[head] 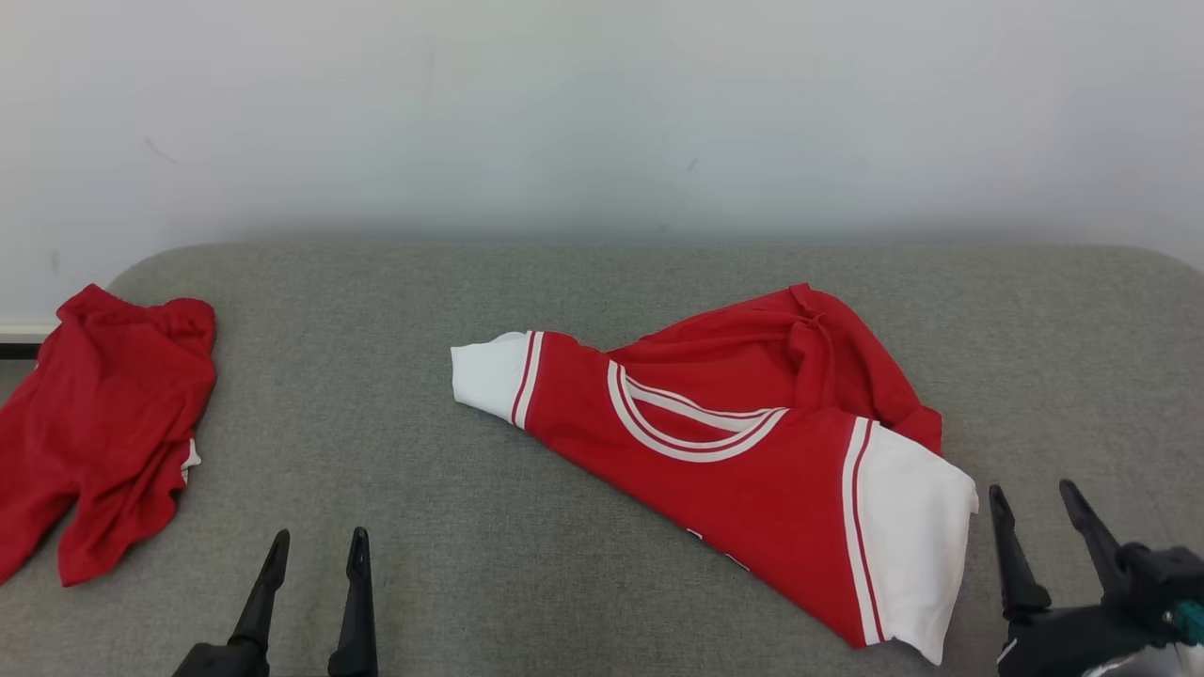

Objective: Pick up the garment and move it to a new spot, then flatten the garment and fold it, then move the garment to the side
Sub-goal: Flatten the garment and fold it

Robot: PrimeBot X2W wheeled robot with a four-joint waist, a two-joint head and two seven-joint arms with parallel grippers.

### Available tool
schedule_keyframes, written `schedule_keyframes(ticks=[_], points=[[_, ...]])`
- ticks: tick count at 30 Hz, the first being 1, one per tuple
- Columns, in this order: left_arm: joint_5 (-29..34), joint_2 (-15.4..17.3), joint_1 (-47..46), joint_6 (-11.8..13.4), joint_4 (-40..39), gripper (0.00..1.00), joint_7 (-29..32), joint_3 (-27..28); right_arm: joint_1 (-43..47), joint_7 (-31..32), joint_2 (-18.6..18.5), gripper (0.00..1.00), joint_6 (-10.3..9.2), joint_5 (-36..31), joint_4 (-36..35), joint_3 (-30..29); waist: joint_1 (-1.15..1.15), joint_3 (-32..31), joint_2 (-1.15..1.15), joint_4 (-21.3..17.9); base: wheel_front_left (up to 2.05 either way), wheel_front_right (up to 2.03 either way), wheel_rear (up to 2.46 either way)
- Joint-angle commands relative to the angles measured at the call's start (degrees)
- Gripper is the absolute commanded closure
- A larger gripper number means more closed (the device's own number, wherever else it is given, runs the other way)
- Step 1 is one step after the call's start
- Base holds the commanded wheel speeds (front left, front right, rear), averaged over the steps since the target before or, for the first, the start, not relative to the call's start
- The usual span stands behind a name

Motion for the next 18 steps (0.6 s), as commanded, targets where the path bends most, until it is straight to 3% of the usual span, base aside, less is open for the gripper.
schedule_keyframes(ticks=[1, 18], points=[[0.1, -0.1, -0.3, 0.0, 0.2, 0.00, -0.2, -0.2, -1.5, 0.4, -0.9, 0.00, -0.15, -0.2, 1.3, 0.5, 0.00, 0.3, 0.00, 0.4, 0.00, 0.00, 0.00], [-0.6, -0.2, -4.4, -0.4, 1.4, 0.00, -0.2, -2.5, -16.6, 2.9, -8.1, 0.00, -0.15, 4.3, 23.4, 11.1, 0.00, 6.3, 0.00, 5.3, 0.00, 0.00, 0.00]])
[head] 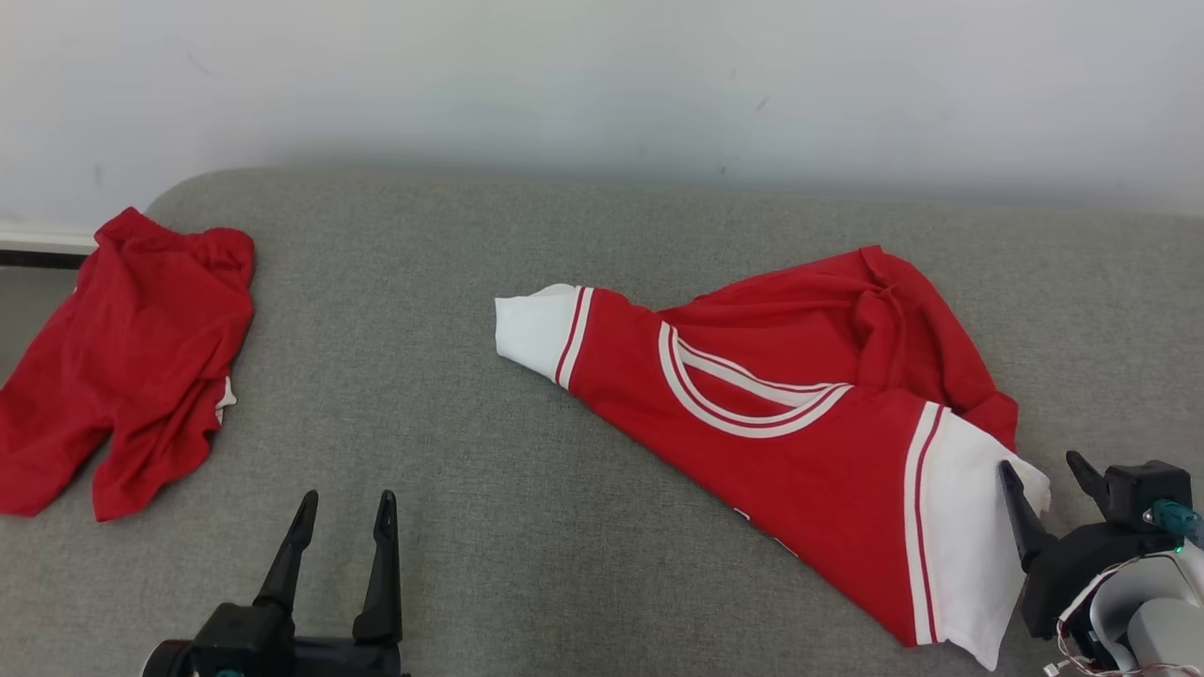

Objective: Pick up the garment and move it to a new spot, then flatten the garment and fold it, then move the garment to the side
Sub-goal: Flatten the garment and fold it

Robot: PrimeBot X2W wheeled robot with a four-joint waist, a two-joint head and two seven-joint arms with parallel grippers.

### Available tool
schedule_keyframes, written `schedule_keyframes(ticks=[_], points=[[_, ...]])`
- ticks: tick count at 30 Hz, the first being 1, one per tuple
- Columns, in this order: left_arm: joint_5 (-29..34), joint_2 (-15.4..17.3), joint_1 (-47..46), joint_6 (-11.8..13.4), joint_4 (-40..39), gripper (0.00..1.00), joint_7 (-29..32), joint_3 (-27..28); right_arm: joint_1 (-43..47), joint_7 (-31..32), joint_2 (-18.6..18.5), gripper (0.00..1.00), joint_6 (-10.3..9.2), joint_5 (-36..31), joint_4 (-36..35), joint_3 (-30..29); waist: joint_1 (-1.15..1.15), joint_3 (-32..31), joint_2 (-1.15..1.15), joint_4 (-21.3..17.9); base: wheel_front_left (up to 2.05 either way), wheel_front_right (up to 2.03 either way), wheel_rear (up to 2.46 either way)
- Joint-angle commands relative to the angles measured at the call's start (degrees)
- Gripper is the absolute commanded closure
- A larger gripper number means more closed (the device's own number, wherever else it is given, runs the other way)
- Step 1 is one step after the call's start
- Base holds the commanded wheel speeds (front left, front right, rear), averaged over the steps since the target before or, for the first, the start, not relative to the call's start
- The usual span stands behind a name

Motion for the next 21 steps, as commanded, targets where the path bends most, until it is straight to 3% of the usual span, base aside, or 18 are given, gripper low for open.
schedule_keyframes(ticks=[1, 6, 7, 8, 9, 15, 21], points=[[-0.2, -0.1, -1.0, -0.3, 0.2, 0.00, -0.2, 0.0, -1.1, 0.8, -0.6, 0.00, -0.15, 1.0, 2.0, 0.9, 0.00, 1.7, 0.00, 1.4, 0.00, 0.00, 0.00], [-0.5, -0.1, -1.8, -0.4, 0.7, 0.00, -0.2, -0.4, -2.9, 2.3, -0.5, 0.00, -0.15, 4.3, 8.7, 2.6, 0.00, 2.3, 0.00, 2.4, 0.00, 0.00, 0.00], [-0.5, -0.1, -1.9, -0.4, 0.7, 0.00, -0.2, -0.4, -2.9, 2.1, -0.6, 0.54, -0.15, 4.9, 9.7, 3.0, 0.00, 2.3, 0.00, 2.5, 0.00, 0.00, 0.00], [-0.6, -0.1, -1.9, -0.4, 0.7, 0.00, -0.2, -0.3, -2.8, 1.7, -0.5, 0.84, -0.15, 5.5, 10.6, 3.4, 0.00, 2.2, 0.00, 2.6, 0.00, 0.00, 0.00], [-0.6, -0.1, -1.8, -0.4, 0.7, 0.00, -0.2, -0.1, -2.7, 1.0, -0.2, 1.00, -0.15, 6.0, 11.1, 3.8, 0.00, 2.1, 0.00, 2.6, 0.00, 0.00, 0.00], [-0.6, -0.1, -0.7, -0.4, 0.9, 0.00, -0.2, 0.7, -1.7, -2.8, -0.1, 1.00, -0.15, 8.6, 12.0, 5.0, 0.00, 0.6, 0.00, 1.8, 0.00, 0.00, 0.00], [-0.7, -0.2, 0.2, -0.4, 0.8, 0.00, -0.2, 1.3, -0.3, -4.7, -0.2, 1.00, -0.15, 8.4, 7.2, 4.2, 0.00, -0.6, 0.00, 0.1, 0.00, 0.00, 0.00]])
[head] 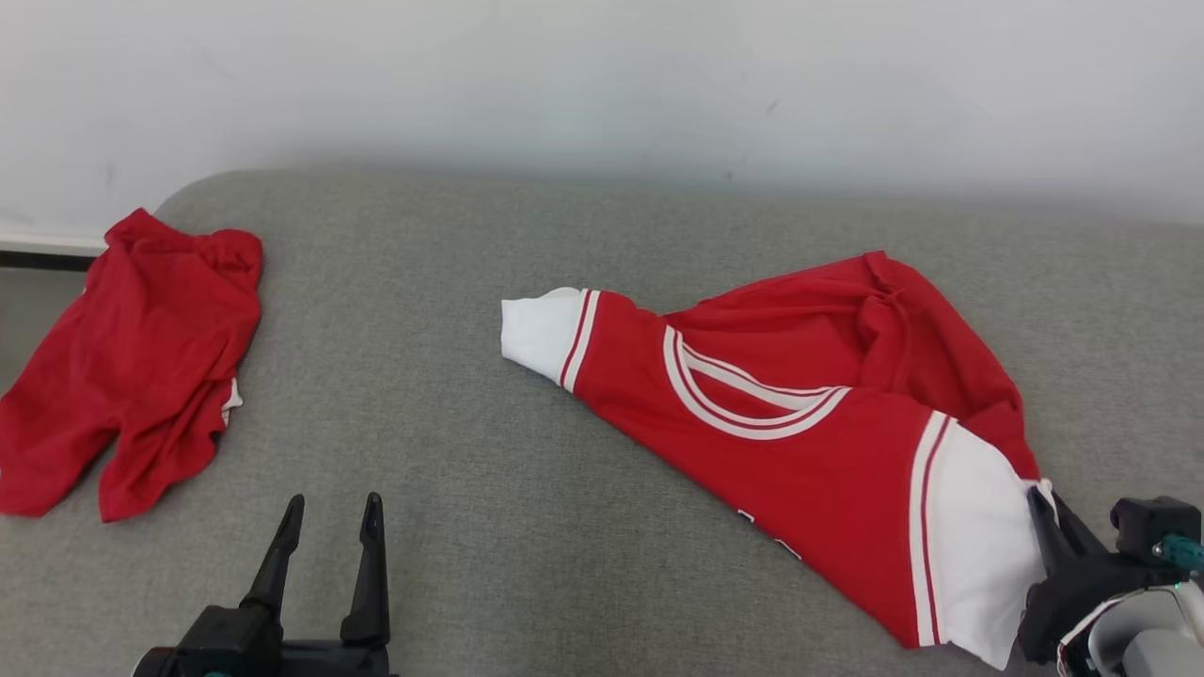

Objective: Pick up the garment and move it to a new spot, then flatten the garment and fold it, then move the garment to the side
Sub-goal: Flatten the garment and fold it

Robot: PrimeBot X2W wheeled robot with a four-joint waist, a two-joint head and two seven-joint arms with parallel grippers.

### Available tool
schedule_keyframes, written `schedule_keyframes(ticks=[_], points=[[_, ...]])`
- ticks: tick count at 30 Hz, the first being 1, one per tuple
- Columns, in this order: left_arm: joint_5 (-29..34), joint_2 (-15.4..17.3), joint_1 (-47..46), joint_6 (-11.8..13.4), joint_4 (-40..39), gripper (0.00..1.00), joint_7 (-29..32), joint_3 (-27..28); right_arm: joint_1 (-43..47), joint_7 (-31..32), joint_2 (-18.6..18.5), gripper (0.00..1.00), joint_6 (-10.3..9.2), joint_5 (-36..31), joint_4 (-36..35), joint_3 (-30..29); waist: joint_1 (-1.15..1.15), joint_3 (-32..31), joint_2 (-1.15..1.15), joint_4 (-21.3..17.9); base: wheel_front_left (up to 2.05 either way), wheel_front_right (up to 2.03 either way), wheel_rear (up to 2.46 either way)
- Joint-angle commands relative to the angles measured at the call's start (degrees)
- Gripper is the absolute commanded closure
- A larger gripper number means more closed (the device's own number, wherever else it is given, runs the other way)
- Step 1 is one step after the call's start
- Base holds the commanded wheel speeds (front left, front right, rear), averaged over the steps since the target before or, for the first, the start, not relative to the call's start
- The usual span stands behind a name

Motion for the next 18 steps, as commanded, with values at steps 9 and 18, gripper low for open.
schedule_keyframes(ticks=[9, 18], points=[[-0.8, -0.1, 0.6, -0.2, -0.2, 0.00, -0.2, 0.0, 1.9, -0.4, 3.9, 1.00, -0.15, -4.0, -17.9, -1.0, 0.00, -1.6, -0.01, -1.2, 0.00, 0.00, 0.00], [-0.9, -0.1, 1.0, -0.3, 0.0, 0.00, -0.2, 0.9, 0.5, -0.4, 11.7, 1.00, -0.15, -5.6, -25.8, 6.8, 0.00, -2.3, -0.01, 1.6, 0.00, 0.00, 0.00]])
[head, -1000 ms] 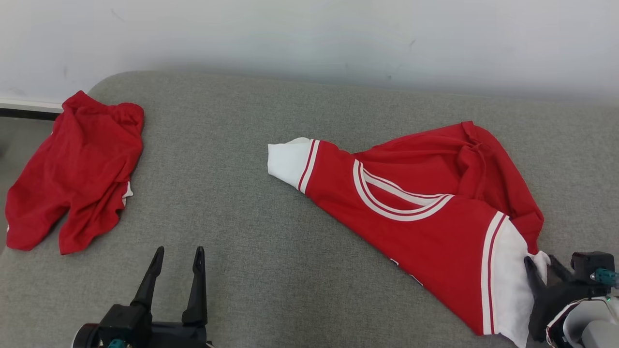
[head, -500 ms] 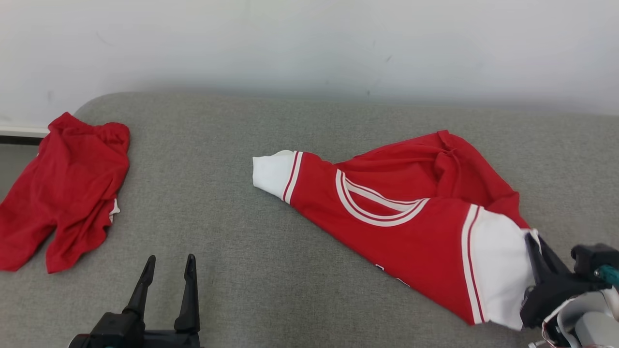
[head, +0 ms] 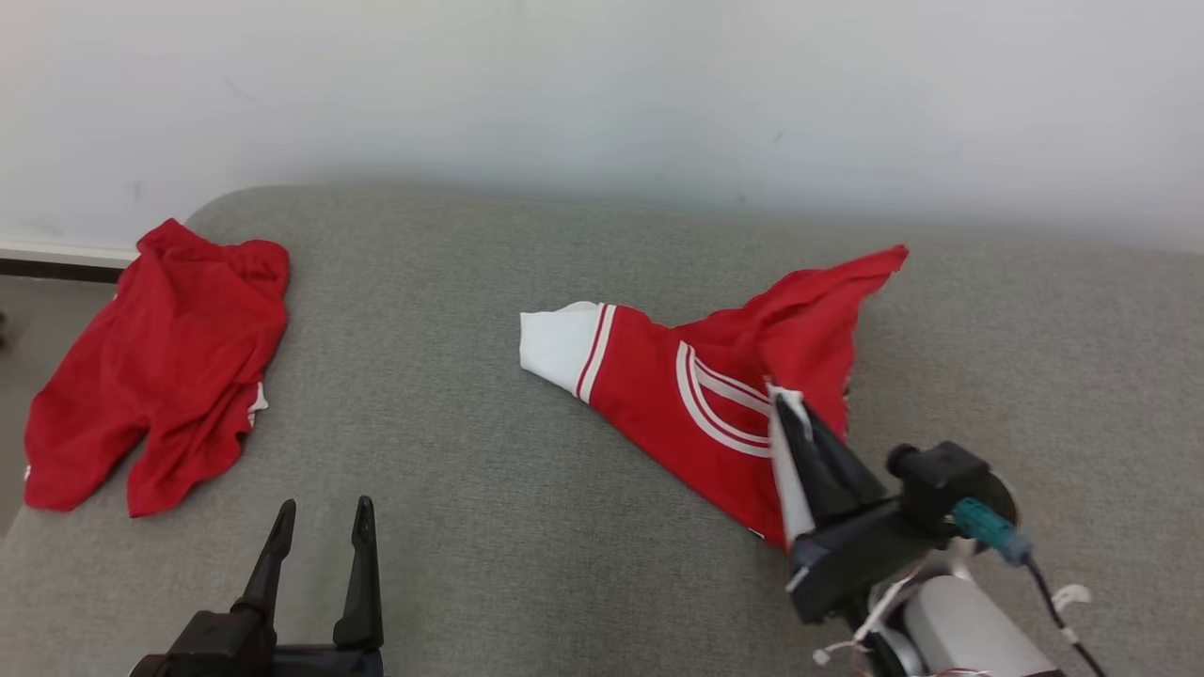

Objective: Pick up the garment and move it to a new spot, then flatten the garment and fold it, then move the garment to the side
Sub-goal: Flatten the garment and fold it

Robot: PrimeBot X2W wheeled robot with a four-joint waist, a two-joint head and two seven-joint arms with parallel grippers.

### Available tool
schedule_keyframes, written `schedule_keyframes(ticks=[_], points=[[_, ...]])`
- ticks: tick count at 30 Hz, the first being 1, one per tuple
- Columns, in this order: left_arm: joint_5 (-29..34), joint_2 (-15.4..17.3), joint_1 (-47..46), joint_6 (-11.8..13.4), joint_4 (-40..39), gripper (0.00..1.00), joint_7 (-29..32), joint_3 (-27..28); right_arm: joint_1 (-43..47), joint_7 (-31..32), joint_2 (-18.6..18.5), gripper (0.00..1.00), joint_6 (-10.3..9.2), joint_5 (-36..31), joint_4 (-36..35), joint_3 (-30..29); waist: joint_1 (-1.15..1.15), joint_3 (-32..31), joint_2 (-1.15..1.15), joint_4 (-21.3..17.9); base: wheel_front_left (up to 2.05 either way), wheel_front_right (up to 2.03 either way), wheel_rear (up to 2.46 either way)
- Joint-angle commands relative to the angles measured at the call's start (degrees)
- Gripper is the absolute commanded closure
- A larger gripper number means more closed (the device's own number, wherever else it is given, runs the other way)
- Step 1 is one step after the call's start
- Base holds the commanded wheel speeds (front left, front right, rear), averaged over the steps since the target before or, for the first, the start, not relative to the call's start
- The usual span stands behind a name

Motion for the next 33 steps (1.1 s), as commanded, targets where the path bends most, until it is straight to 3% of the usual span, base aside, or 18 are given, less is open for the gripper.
schedule_keyframes(ticks=[1, 9, 16, 17, 18, 19, 25, 33], points=[[-0.3, -0.1, 0.7, -0.3, -0.1, 0.00, -0.2, 0.3, -0.5, 0.0, 0.9, 1.00, -0.15, -0.2, -0.5, 0.5, 0.00, -0.2, 0.00, 1.0, 0.00, 0.00, 0.00], [0.3, -0.1, 1.0, -0.3, -0.5, 0.00, -0.2, 0.6, -1.6, 0.0, 6.8, 1.00, -0.15, -1.7, -1.2, 5.9, 0.00, -0.4, 0.00, 3.5, 0.00, 0.00, 0.00], [-0.1, 0.0, 0.8, -0.4, 0.2, 0.00, -0.2, -0.1, -1.4, 0.0, 7.9, 1.00, -0.15, -0.8, 8.6, 12.3, 0.00, -0.4, 0.00, 4.8, 0.00, 0.00, 0.00], [-0.1, -0.1, 0.8, -0.4, 0.4, 0.00, -0.2, -0.2, -1.8, 0.0, 7.9, 0.62, -0.15, -0.2, 9.5, 12.6, 0.00, -0.5, 0.00, 4.9, 0.00, 0.00, 0.00], [-0.2, -0.1, 0.7, -0.4, 0.5, 0.00, -0.2, -0.4, -1.9, 0.0, 8.0, 0.11, -0.15, 0.7, 10.8, 13.7, 0.00, -0.5, 0.00, 5.1, 0.00, 0.00, 0.00], [-0.3, -0.1, 0.7, -0.4, 0.7, 0.00, -0.2, -0.5, -1.6, 0.0, 8.1, 0.00, -0.15, 1.7, 11.8, 15.2, 0.00, -0.6, 0.00, 5.2, 0.00, 0.00, 0.00], [-0.4, 0.0, 1.3, -0.2, 0.9, 0.00, -0.2, -0.3, -1.6, 0.0, 7.9, 0.00, -0.15, 4.6, 9.1, 16.5, 0.00, -1.3, 0.00, 4.5, 0.00, 0.00, 0.00], [-0.2, -0.1, 2.3, 0.0, 0.4, 0.00, -0.2, -0.1, 4.4, 0.0, 4.8, 0.00, -0.15, 0.2, 2.0, 7.1, 0.00, -2.7, 0.00, 3.1, 0.00, 0.00, 0.00]])
